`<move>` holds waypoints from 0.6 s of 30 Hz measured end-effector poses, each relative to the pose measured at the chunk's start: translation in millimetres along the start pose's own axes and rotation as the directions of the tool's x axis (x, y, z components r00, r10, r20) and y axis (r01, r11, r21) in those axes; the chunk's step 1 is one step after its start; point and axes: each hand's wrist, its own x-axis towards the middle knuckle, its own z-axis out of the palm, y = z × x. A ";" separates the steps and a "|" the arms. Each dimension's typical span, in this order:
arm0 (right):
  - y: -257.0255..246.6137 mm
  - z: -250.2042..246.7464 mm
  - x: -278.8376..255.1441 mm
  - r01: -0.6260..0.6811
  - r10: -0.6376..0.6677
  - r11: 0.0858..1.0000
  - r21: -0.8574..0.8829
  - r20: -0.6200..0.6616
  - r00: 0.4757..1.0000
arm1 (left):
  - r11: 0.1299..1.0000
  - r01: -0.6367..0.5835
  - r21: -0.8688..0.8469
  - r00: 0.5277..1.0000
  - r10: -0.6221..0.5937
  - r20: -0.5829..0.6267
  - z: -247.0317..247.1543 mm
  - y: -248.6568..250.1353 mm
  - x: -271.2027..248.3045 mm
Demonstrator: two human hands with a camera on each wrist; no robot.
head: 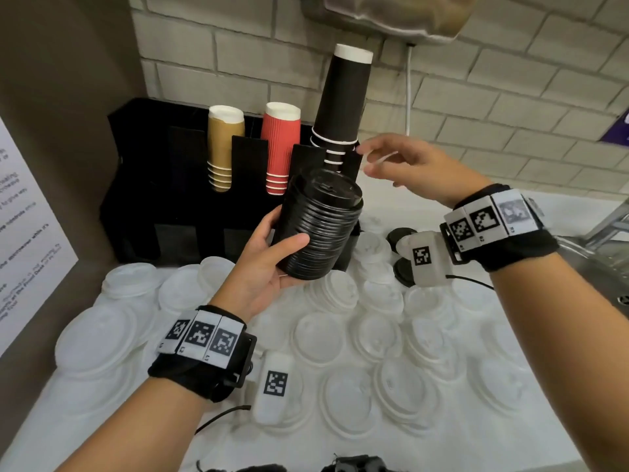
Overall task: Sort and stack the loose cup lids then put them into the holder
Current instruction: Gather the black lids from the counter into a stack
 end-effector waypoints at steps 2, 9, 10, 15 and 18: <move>29.4 -5.4 5.4 -0.205 0.209 0.972 -0.115 0.019 0.978 | 1.000 -0.012 -0.010 1.000 0.012 -0.018 -2.4 3.9 2.3; 139.2 24.4 0.7 -0.361 0.712 0.527 -0.769 0.168 0.682 | 0.998 -0.070 0.007 0.996 0.070 -0.052 -11.9 14.7 8.3; 148.6 29.9 -0.4 -0.352 0.729 0.527 -0.774 0.198 0.656 | 0.997 -0.073 0.016 0.996 0.074 -0.055 -12.5 14.8 7.8; 171.6 35.6 1.2 -0.279 0.732 0.487 -0.828 0.213 0.647 | 0.996 -0.080 0.044 0.993 0.083 -0.081 -10.7 14.8 5.8; 178.3 36.9 5.0 -0.283 0.658 0.546 -0.789 0.194 0.728 | 0.995 -0.078 0.058 0.992 0.084 -0.099 -8.5 15.3 3.6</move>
